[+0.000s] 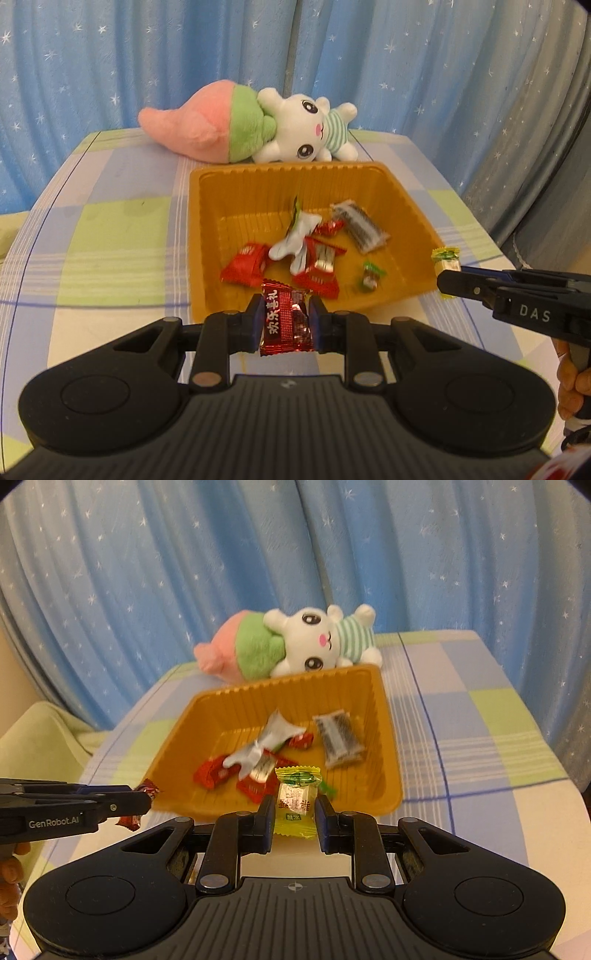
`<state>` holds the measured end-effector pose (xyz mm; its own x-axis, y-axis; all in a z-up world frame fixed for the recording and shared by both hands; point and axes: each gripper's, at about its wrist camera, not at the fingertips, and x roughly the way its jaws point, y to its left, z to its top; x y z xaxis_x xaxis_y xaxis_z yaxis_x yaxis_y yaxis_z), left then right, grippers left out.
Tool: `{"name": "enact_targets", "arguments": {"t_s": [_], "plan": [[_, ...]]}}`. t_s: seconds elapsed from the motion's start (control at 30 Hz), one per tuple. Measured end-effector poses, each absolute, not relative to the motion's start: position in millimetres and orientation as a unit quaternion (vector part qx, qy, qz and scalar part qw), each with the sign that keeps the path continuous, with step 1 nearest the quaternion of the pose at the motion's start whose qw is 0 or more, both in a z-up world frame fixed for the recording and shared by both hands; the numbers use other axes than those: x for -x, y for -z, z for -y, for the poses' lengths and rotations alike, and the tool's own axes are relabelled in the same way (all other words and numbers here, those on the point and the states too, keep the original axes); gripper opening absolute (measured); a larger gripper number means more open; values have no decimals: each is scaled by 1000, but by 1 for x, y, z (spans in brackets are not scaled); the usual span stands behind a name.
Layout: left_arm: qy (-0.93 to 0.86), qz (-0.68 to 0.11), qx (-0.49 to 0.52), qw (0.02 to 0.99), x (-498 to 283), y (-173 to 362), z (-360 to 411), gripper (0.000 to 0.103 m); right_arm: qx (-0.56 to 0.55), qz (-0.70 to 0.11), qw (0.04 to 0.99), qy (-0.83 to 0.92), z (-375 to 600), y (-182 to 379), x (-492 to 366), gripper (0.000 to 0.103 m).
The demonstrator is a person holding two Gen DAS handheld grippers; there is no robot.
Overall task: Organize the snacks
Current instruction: 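Carry both candies over the orange tray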
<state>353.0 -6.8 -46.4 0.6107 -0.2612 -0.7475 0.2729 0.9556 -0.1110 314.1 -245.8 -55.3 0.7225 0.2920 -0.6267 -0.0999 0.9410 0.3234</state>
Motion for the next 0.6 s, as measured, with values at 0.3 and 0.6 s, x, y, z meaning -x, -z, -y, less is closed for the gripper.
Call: {"name": "enact_targets", "arguments": {"t_s": [0.3, 0.6], "plan": [[152, -426, -11, 892, -397, 57, 22, 23, -139, -356, 919, -96, 257, 55, -340, 23], [150, -448, -24, 881, -425, 80, 36, 23, -137, -364, 917, -85, 264, 63, -354, 23]]}}
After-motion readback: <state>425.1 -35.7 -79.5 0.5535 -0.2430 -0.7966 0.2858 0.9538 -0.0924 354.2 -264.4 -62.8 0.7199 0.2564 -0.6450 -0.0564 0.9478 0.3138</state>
